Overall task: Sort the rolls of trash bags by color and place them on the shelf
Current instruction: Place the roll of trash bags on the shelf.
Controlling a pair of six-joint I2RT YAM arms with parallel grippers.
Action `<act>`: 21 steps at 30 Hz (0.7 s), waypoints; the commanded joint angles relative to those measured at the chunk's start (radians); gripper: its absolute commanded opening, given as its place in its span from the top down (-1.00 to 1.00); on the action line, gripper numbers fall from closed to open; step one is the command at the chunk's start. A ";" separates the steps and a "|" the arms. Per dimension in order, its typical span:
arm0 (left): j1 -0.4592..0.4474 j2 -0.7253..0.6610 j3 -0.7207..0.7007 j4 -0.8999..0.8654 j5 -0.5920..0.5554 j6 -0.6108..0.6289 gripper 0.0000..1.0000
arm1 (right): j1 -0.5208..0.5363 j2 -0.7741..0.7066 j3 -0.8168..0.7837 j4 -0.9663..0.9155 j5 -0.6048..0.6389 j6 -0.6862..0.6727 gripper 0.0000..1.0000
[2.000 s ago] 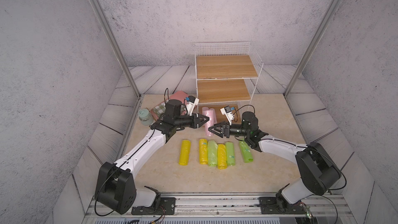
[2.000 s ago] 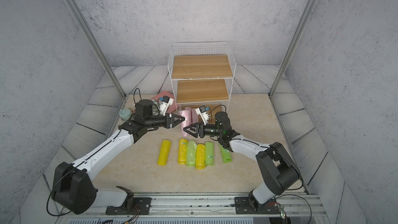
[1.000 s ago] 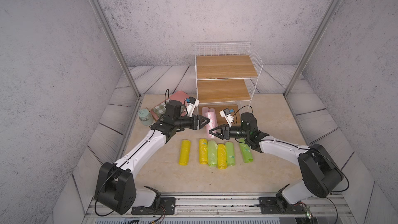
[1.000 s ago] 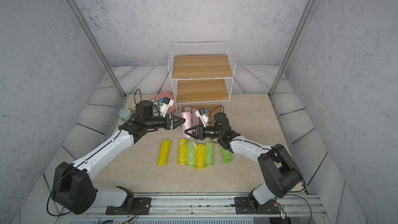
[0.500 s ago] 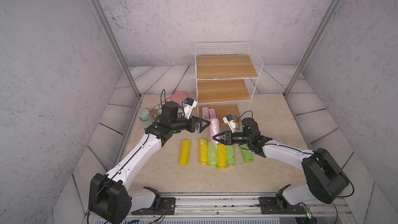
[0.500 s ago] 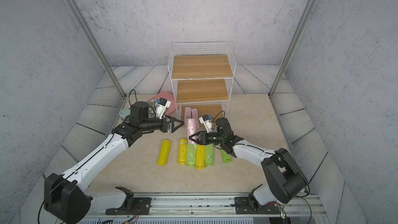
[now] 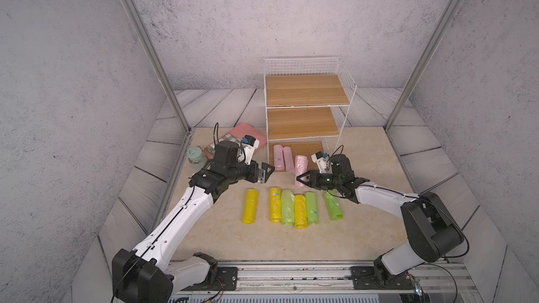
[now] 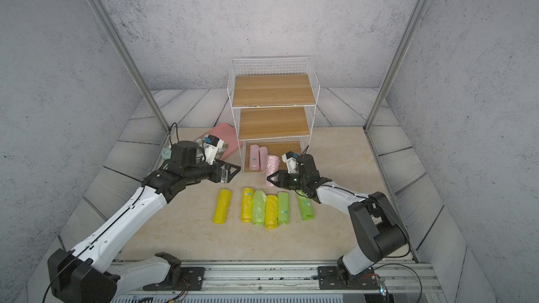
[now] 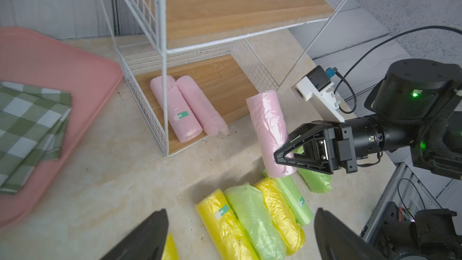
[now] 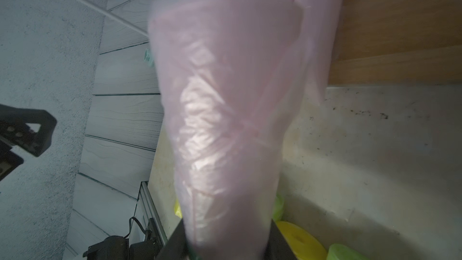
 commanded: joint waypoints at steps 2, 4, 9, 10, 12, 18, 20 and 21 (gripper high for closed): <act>0.010 -0.016 -0.015 -0.064 -0.069 0.043 -0.94 | -0.026 0.062 0.086 -0.083 0.043 -0.052 1.00; 0.009 -0.008 -0.014 -0.089 -0.083 0.047 -0.95 | -0.031 0.093 0.125 -0.130 0.050 -0.084 1.00; 0.011 0.011 -0.012 -0.139 -0.107 0.064 -0.94 | -0.040 0.167 0.224 -0.243 0.090 -0.145 1.00; 0.011 0.016 -0.015 -0.145 -0.116 0.063 -0.95 | -0.044 0.178 0.233 -0.243 0.094 -0.143 1.00; 0.011 0.029 -0.012 -0.164 -0.135 0.065 -0.95 | -0.050 0.201 0.253 -0.242 0.099 -0.143 1.00; 0.011 0.075 -0.002 -0.236 -0.222 0.053 -0.95 | -0.064 0.289 0.334 -0.273 0.098 -0.153 0.97; 0.011 0.086 -0.003 -0.250 -0.241 0.047 -0.94 | -0.066 0.315 0.361 -0.285 0.103 -0.158 0.96; 0.011 0.094 -0.002 -0.256 -0.239 0.046 -0.94 | -0.067 0.327 0.372 -0.288 0.106 -0.158 0.95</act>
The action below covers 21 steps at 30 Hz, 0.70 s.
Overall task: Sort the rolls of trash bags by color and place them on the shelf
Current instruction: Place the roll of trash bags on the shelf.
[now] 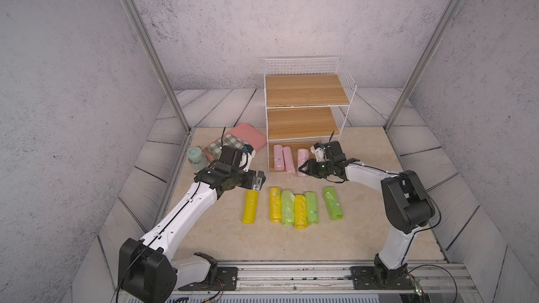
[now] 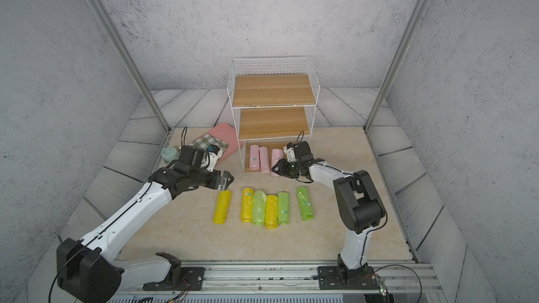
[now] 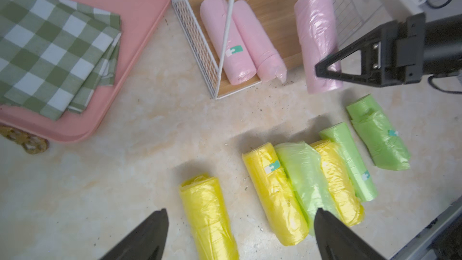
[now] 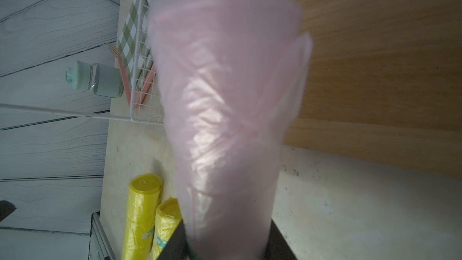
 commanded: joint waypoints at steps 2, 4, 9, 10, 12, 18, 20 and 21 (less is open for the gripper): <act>0.007 0.017 0.002 -0.057 -0.041 -0.003 -0.94 | -0.007 0.057 0.053 -0.013 0.012 -0.024 0.95; 0.007 0.025 0.003 -0.066 -0.043 -0.006 -0.95 | -0.009 0.073 0.069 -0.011 0.017 -0.024 0.89; 0.008 0.041 0.006 -0.087 -0.063 -0.012 -0.94 | -0.016 0.118 0.111 -0.007 0.010 -0.015 0.76; 0.007 0.045 0.006 -0.091 -0.066 -0.013 -0.95 | -0.017 0.127 0.117 -0.006 0.009 -0.012 0.74; 0.007 0.051 0.005 -0.096 -0.074 -0.016 -0.94 | -0.017 0.139 0.136 -0.010 0.008 -0.010 0.67; 0.007 0.069 0.004 -0.100 -0.076 -0.046 -0.94 | -0.017 0.181 0.180 -0.024 0.018 0.001 0.53; 0.007 0.070 0.004 -0.102 -0.079 -0.046 -0.95 | -0.018 0.192 0.191 -0.022 0.022 0.007 0.50; 0.007 0.071 0.004 -0.102 -0.079 -0.046 -0.94 | -0.017 0.199 0.195 -0.018 0.020 0.011 0.50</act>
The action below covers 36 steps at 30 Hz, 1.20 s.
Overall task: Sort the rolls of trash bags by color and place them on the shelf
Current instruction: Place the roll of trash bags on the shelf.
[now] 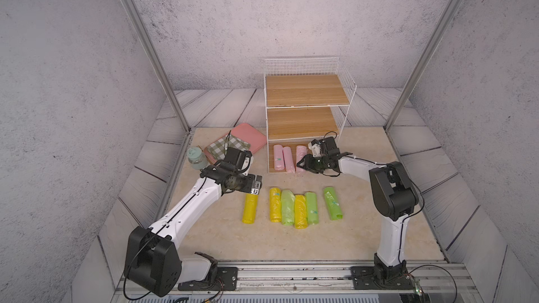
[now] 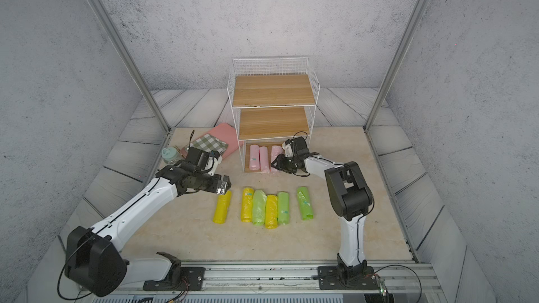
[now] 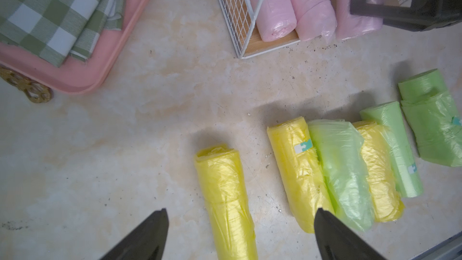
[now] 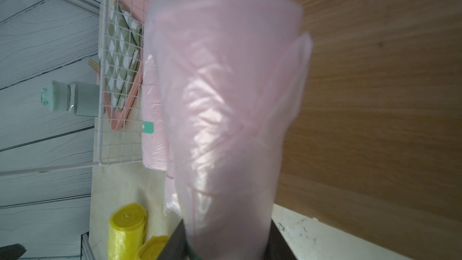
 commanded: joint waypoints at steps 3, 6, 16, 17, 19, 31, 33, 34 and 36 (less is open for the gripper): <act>0.006 0.009 0.003 -0.018 -0.014 -0.015 -0.94 | -0.004 0.056 0.051 0.004 0.010 0.000 0.41; 0.006 0.010 -0.003 -0.021 -0.027 -0.018 -0.94 | -0.003 0.071 0.064 -0.002 0.011 -0.005 0.24; 0.006 0.041 0.012 -0.076 -0.065 -0.036 -0.94 | -0.004 0.073 0.060 0.018 0.034 -0.002 -0.25; 0.006 0.049 0.015 -0.081 -0.066 -0.038 -0.95 | -0.004 0.066 0.053 0.023 0.039 -0.002 -0.28; 0.006 0.066 0.029 -0.092 -0.060 -0.036 -0.94 | -0.003 0.052 0.037 0.037 0.042 0.000 -0.29; 0.006 0.113 0.048 -0.121 -0.050 -0.039 -0.94 | -0.002 -0.015 -0.024 0.047 0.086 -0.031 -0.44; 0.006 0.118 0.046 -0.125 -0.045 -0.041 -0.94 | -0.003 -0.019 -0.029 0.049 0.090 -0.029 -0.43; 0.006 0.123 0.048 -0.125 -0.043 -0.042 -0.94 | -0.003 -0.019 -0.030 0.047 0.091 -0.029 -0.42; 0.006 0.132 0.052 -0.132 -0.044 -0.042 -0.94 | -0.003 -0.017 -0.027 0.034 0.098 -0.039 -0.38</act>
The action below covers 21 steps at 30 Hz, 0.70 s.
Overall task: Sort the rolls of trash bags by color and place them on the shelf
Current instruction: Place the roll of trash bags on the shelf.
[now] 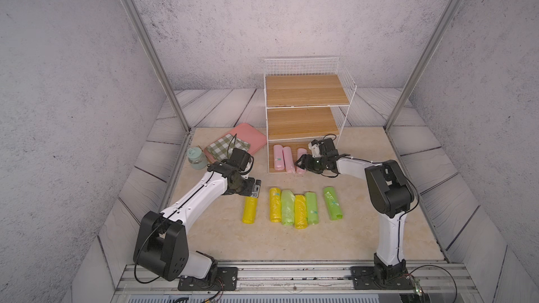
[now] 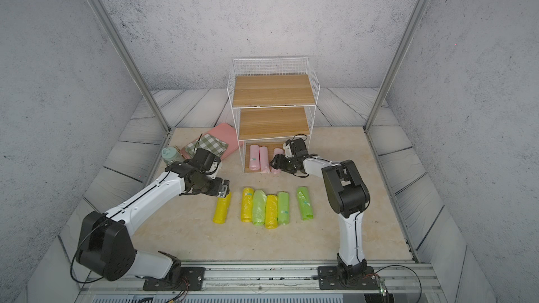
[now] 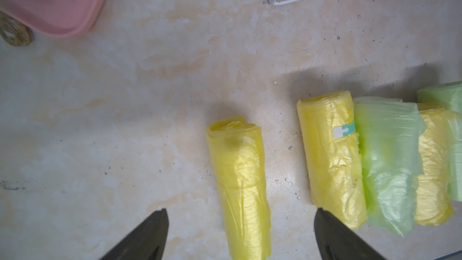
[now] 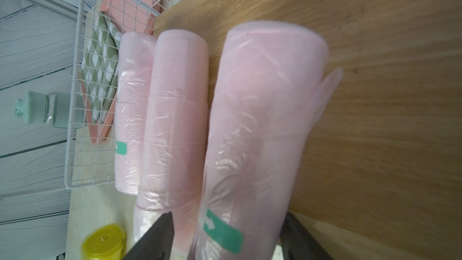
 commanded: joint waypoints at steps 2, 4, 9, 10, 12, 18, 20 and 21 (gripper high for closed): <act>0.007 0.026 0.028 -0.036 0.000 -0.005 -0.94 | -0.002 -0.056 -0.018 -0.043 0.044 -0.033 -0.37; 0.006 0.034 0.030 -0.034 0.006 -0.004 -0.94 | -0.001 -0.054 -0.020 -0.042 0.048 -0.041 -0.32; 0.006 0.051 0.037 -0.048 0.009 -0.007 -0.93 | -0.002 -0.033 0.011 -0.042 0.035 -0.066 -0.20; 0.006 0.052 0.037 -0.051 0.008 -0.005 -0.93 | -0.002 -0.027 0.020 -0.046 0.030 -0.070 -0.17; 0.006 0.058 0.038 -0.058 0.008 -0.003 -0.93 | -0.002 -0.016 0.039 -0.056 0.023 -0.078 -0.15; 0.006 0.075 0.034 -0.065 0.009 -0.004 -0.91 | -0.002 -0.013 0.049 -0.060 0.020 -0.107 -0.15; 0.006 0.078 0.033 -0.065 0.011 -0.006 -0.91 | -0.002 -0.015 0.050 -0.060 0.014 -0.117 -0.15; 0.006 0.080 0.032 -0.065 0.011 -0.006 -0.91 | -0.002 -0.014 0.050 -0.062 0.011 -0.120 -0.15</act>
